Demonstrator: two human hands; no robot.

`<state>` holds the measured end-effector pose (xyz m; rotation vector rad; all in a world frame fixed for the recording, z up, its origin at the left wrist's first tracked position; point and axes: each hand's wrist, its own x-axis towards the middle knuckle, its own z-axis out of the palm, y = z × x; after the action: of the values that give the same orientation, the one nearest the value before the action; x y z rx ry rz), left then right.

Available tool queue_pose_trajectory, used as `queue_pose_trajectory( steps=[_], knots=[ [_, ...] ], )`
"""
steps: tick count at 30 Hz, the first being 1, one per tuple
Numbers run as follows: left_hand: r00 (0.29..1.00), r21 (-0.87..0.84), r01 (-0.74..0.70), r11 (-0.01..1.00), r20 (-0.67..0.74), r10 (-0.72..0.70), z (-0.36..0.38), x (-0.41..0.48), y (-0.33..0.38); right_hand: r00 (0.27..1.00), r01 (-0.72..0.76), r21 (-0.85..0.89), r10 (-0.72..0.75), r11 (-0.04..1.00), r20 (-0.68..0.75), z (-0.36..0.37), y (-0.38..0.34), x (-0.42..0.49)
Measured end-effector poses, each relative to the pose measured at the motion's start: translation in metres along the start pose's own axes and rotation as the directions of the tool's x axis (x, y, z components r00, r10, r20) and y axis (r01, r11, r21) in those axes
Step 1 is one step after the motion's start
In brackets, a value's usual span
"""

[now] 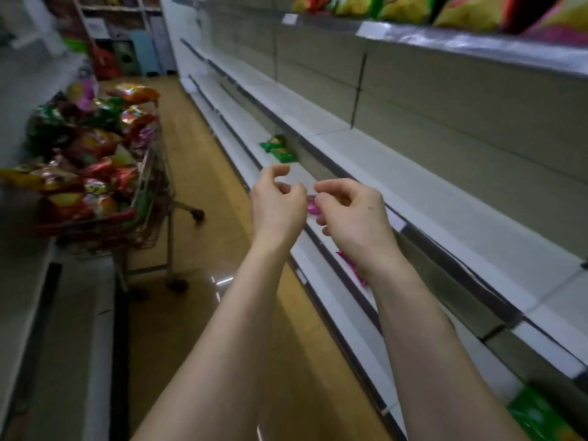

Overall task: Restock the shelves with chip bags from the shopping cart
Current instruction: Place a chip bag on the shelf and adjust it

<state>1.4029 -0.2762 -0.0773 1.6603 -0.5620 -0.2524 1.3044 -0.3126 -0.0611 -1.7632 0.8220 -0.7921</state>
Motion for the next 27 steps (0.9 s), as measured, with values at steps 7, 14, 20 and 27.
queue_pose_trajectory(
  steps=[7, 14, 20, 27],
  knots=[
    [0.965, 0.034, 0.117, 0.993, -0.241, -0.105, -0.095, 0.054, -0.043, 0.969, 0.036, 0.02, -0.039, 0.999, 0.244, 0.117, -0.013, 0.035],
    [0.9, 0.07, 0.204, 0.977, -0.406, -0.159, -0.151, 0.122, -0.079, 0.901, 0.066, 0.036, -0.076, 0.997, 0.427, 0.211, -0.015, 0.093],
    [0.837, -0.04, 0.282, 0.959, -0.479, -0.266, -0.169, 0.205, -0.098, 0.843, 0.075, 0.086, -0.109, 0.994, 0.527, 0.27, -0.028, 0.173],
    [0.766, -0.138, 0.348, 0.927, -0.528, -0.366, -0.187, 0.284, -0.119, 0.782, 0.059, 0.114, -0.117, 0.992, 0.612, 0.333, -0.033, 0.252]
  ],
)
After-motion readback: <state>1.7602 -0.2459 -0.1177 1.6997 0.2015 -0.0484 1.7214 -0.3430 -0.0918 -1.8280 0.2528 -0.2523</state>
